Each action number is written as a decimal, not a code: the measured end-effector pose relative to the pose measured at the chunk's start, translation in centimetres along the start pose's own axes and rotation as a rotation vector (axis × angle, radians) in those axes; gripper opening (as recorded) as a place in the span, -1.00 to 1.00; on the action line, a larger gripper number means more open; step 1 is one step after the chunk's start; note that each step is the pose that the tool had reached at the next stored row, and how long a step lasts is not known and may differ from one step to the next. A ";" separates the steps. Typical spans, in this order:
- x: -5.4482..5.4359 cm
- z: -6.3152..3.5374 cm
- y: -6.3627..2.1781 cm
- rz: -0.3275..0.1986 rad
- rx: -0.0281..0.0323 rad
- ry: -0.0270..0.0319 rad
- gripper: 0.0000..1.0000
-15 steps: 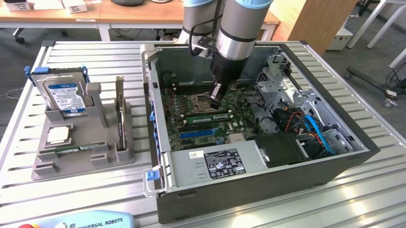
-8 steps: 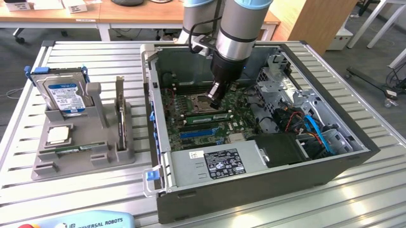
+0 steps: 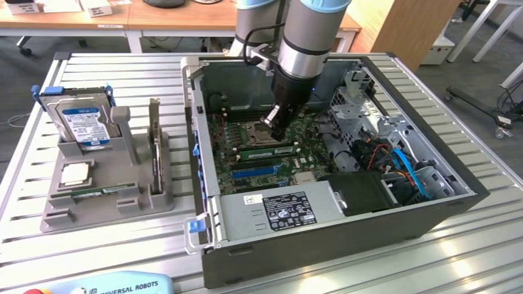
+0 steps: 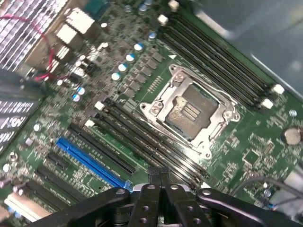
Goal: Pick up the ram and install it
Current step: 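Press down the ram until it locks into place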
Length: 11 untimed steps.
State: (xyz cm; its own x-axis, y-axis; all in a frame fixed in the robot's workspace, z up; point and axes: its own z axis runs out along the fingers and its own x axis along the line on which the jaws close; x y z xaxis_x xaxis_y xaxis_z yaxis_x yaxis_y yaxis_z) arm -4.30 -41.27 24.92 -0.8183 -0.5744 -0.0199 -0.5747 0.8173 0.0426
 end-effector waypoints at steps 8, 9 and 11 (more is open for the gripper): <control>0.0 0.09 0.00 0.141 0.0028 -0.0061 -0.80; 0.0 0.10 -0.01 0.158 0.0032 -0.0067 -0.80; 0.0 0.13 0.00 0.194 0.0039 -0.0083 -0.80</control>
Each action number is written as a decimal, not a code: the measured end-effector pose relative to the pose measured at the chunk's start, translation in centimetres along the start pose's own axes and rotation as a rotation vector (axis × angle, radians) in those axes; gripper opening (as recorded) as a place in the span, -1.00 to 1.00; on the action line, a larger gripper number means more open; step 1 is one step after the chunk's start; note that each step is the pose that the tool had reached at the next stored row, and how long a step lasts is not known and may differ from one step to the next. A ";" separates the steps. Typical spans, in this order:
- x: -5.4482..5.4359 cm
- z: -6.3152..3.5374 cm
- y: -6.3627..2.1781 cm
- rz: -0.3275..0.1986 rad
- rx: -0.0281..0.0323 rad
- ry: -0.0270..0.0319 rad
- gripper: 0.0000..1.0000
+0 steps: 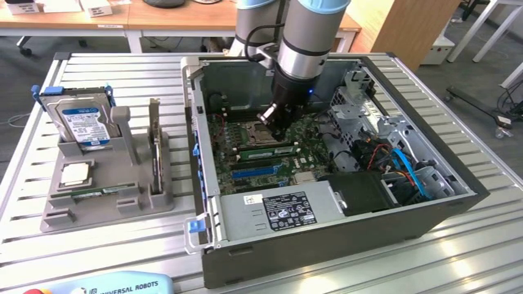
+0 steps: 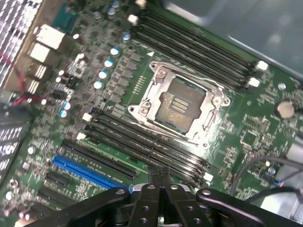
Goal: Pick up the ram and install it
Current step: 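Press down the ram until it locks into place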
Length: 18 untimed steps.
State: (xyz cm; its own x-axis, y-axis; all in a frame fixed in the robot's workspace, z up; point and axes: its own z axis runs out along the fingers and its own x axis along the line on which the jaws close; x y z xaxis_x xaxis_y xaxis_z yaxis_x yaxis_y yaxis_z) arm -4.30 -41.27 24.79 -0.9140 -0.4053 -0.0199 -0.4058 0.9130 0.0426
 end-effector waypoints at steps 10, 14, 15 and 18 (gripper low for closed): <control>0.0 0.13 0.00 0.174 0.0034 -0.0074 -0.80; 0.0 0.22 -0.01 0.245 0.0048 -0.0106 -0.80; 0.0 0.24 -0.01 0.265 0.0052 -0.0113 -0.80; 0.0 0.32 -0.01 0.314 0.0063 -0.0133 -0.80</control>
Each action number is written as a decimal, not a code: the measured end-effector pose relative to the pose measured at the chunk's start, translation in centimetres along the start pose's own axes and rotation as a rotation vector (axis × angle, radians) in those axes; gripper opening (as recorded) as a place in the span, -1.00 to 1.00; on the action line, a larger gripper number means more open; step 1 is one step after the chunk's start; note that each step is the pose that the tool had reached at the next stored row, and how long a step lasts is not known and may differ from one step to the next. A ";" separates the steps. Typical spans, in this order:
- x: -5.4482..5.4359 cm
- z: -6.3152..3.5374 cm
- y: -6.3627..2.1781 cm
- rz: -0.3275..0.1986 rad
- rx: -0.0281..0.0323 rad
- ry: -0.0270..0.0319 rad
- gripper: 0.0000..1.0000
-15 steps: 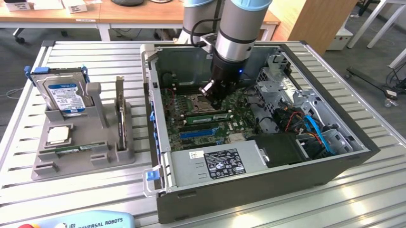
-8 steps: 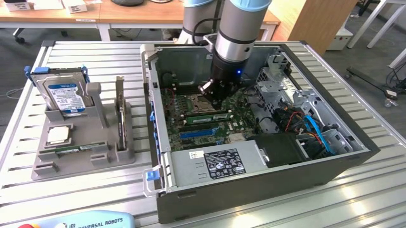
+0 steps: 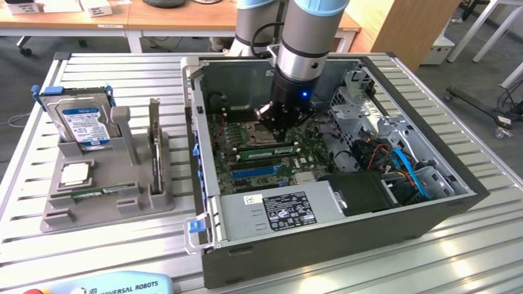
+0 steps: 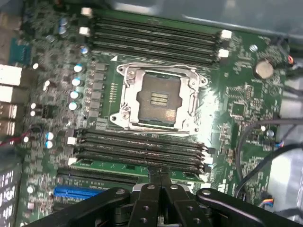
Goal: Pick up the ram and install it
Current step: 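Press down the ram until it locks into place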
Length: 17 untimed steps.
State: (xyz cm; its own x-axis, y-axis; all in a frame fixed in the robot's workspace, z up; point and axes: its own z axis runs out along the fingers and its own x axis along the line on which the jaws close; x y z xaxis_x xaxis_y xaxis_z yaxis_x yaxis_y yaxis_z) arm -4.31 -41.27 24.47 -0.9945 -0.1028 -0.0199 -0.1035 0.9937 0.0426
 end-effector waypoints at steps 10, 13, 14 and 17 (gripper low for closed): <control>0.0 0.18 -0.01 0.116 0.0024 -0.0050 -0.80; 0.1 0.19 0.00 0.117 0.0023 -0.0051 -0.80; 0.1 0.19 0.01 0.117 0.0023 -0.0052 -0.80; 0.4 0.19 0.04 0.116 0.0027 -0.0050 -0.80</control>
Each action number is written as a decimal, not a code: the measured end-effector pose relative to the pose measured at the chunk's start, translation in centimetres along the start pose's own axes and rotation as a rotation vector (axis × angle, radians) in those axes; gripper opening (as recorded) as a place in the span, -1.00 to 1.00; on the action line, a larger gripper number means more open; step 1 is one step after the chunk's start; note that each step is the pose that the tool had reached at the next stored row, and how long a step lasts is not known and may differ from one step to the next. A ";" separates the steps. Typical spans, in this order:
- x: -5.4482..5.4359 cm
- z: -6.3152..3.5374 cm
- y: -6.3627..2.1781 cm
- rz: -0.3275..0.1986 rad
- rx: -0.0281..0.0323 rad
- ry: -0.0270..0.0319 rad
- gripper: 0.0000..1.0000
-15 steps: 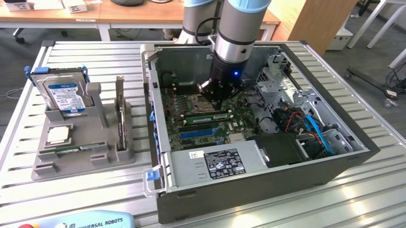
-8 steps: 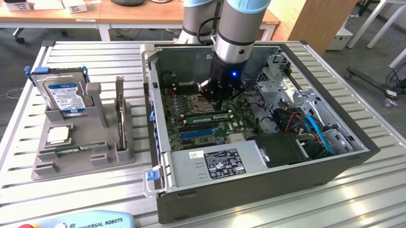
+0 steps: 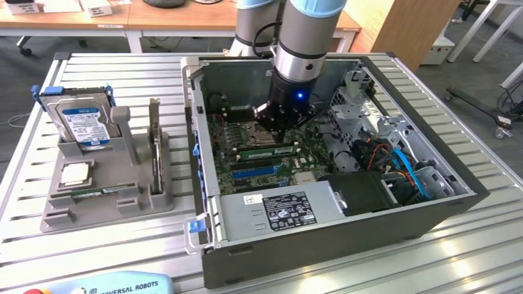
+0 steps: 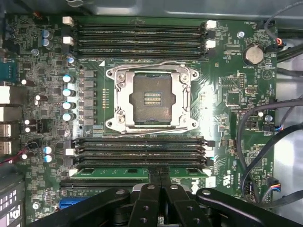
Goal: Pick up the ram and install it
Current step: 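Press down the ram until it locks into place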
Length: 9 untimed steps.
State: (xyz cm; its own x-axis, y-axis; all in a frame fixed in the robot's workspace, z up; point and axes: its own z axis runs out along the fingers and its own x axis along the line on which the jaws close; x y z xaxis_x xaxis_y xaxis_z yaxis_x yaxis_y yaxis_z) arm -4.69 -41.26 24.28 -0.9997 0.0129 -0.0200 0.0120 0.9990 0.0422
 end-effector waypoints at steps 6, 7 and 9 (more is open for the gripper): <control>0.6 -0.01 0.00 -0.001 0.0006 0.0000 -0.80; 0.6 -0.01 0.00 -0.001 0.0006 0.0000 -0.80; 0.6 -0.01 -0.01 -0.001 0.0006 0.0000 -0.80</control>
State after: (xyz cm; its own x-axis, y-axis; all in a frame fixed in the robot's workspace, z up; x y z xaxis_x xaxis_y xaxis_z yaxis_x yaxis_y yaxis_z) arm -5.31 -41.26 24.28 -0.9997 0.0122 -0.0200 0.0114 0.9991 0.0416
